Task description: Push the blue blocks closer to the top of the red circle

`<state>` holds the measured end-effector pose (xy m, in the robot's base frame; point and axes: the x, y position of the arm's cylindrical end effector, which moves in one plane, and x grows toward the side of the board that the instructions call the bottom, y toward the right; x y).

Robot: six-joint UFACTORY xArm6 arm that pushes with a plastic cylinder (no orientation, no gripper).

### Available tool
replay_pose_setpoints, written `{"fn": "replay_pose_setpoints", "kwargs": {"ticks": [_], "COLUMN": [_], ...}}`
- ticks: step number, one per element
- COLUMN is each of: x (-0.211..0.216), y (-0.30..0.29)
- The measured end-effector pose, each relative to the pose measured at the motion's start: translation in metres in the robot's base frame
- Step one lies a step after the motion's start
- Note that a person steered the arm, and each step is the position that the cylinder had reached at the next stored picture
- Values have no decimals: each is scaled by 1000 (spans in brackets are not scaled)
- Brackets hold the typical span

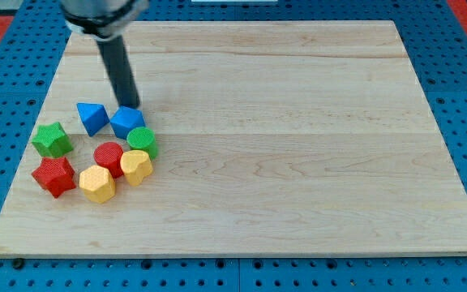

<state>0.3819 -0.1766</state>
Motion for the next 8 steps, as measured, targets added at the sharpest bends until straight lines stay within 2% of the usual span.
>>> {"fn": "replay_pose_setpoints", "kwargs": {"ticks": [3, 8], "x": [-7, 29], "y": [-69, -40]}}
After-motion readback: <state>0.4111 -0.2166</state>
